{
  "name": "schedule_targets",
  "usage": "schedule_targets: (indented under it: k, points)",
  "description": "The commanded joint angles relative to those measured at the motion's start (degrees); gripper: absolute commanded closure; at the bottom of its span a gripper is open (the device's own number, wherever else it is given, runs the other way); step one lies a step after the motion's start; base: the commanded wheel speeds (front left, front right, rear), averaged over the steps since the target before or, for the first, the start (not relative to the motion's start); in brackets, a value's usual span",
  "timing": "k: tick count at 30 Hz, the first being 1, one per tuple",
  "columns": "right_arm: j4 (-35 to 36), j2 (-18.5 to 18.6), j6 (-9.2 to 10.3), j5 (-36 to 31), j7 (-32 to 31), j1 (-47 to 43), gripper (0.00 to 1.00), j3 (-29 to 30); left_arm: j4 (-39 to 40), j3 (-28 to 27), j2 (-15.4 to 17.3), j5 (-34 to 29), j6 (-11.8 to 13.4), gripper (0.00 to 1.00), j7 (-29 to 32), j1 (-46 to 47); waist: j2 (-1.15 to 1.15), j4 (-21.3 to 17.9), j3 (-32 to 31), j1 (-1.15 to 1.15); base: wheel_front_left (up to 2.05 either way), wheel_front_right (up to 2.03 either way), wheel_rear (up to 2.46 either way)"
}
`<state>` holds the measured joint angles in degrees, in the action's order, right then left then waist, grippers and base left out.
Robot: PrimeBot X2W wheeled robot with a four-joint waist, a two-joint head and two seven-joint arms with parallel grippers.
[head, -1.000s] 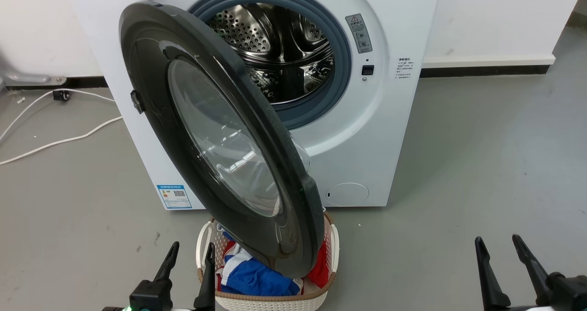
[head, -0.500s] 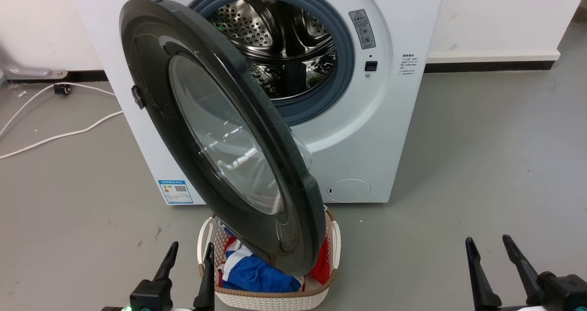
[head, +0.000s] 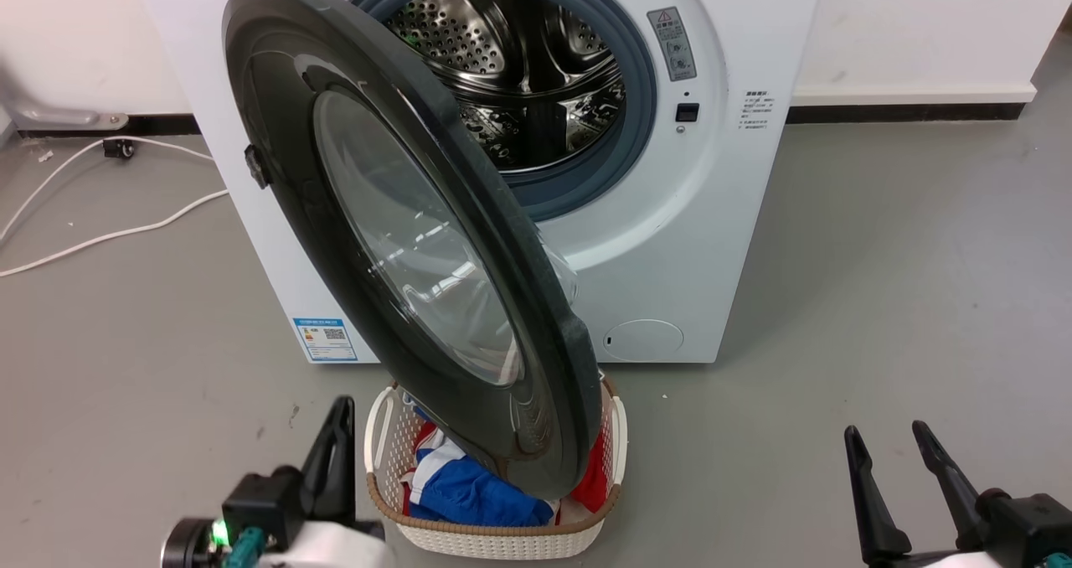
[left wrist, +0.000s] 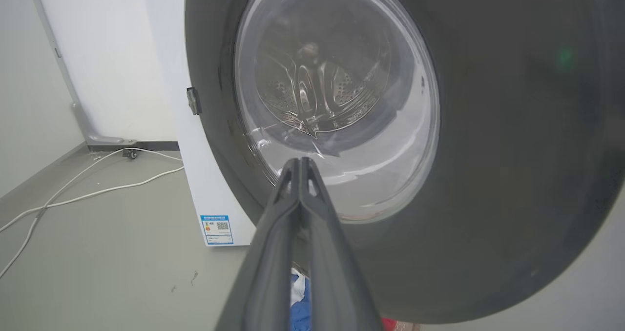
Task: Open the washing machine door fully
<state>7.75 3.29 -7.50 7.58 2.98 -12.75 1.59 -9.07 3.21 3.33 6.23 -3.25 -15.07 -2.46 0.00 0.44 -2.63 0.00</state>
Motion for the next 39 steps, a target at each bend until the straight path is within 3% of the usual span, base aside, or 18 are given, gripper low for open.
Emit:
schedule_targets:
  k: [1,9,15,27,33,39]
  points:
    - [0.29,-0.27,0.0,0.01,-0.14,0.91,0.0,0.03,0.92,-0.28,0.07,0.15,0.42,1.0,-0.14,1.76,0.0,0.17,0.24,0.0,0.0,0.0,0.0]
    - [-0.27,-0.35,0.01,0.19,-0.21,2.04,0.0,0.1,8.43,0.08,-0.2,0.87,2.87,1.0,-0.14,10.4,0.0,0.74,0.86,0.0,0.0,0.0,0.0]
    - [-0.76,-0.41,0.01,0.08,-0.02,2.72,0.0,0.07,16.14,3.69,-0.35,0.54,4.19,1.0,1.79,17.59,0.0,0.25,1.04,0.0,0.0,0.0,0.0]
    - [-1.74,-0.46,0.01,0.36,0.31,2.97,0.0,0.57,23.64,19.65,-0.41,6.24,5.79,1.0,10.2,24.8,0.0,-1.96,1.65,0.0,0.0,0.0,0.0]
    - [-1.98,-0.46,0.01,0.47,0.24,3.03,0.0,0.94,22.05,28.77,-0.41,10.24,6.44,1.0,15.95,22.77,0.0,-2.55,1.97,0.0,0.0,0.0,0.0]
    - [-2.24,-0.48,0.0,0.93,0.26,3.47,0.0,0.71,17.65,34.37,-0.42,13.83,7.28,1.0,21.53,18.31,0.0,-2.78,2.83,0.0,0.0,0.0,0.0]
